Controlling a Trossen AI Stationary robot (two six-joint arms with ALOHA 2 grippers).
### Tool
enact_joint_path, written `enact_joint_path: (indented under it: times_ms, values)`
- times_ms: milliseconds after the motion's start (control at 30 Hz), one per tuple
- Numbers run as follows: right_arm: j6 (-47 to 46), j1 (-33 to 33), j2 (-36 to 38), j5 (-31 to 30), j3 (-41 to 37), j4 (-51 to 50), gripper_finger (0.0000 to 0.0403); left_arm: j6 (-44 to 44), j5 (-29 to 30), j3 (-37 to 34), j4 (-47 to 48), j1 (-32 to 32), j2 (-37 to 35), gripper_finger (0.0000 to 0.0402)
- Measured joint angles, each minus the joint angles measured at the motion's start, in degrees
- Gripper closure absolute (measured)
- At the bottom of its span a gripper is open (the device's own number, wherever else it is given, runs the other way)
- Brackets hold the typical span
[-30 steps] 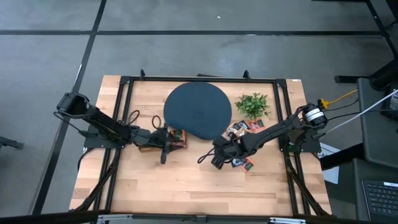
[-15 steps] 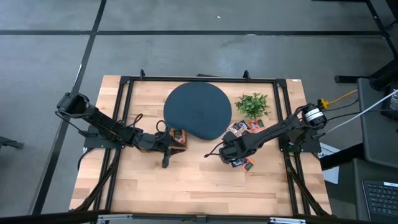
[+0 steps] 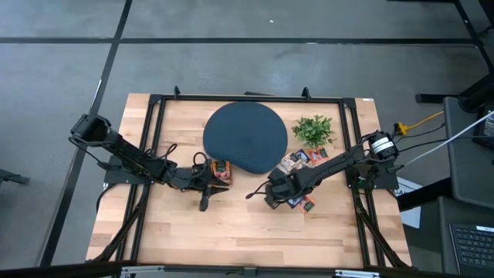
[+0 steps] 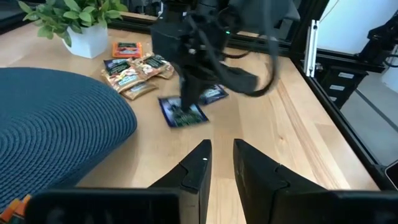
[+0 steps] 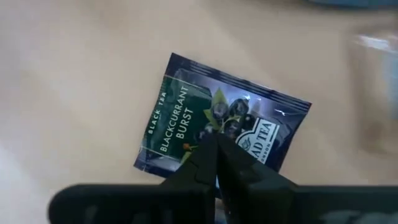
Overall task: Pick & Place Tea
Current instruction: Put the blue tea bag into the middle section of the wooden organizer
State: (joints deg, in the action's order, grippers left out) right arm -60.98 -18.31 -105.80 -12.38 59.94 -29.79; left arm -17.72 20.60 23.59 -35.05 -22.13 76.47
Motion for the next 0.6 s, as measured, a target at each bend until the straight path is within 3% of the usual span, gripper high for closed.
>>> enact_joint_path:
  times_ms: [400, 500, 600]
  values:
    - [11.0, 0.0, -0.9, 2.0, -0.2, 27.8, 0.039, -2.1, 1.3, 0.0, 0.5, -2.4, 1.1, 0.0343]
    - [13.8, 0.0, -1.0, 2.0, -0.2, 30.2, 0.039, -2.8, 1.9, 0.0, -1.2, -3.2, 2.9, 0.0343]
    - [12.8, 0.0, -0.6, 1.7, -0.2, 24.7, 0.0394, -2.7, 3.1, 1.3, -1.4, -4.2, 5.6, 0.0343]
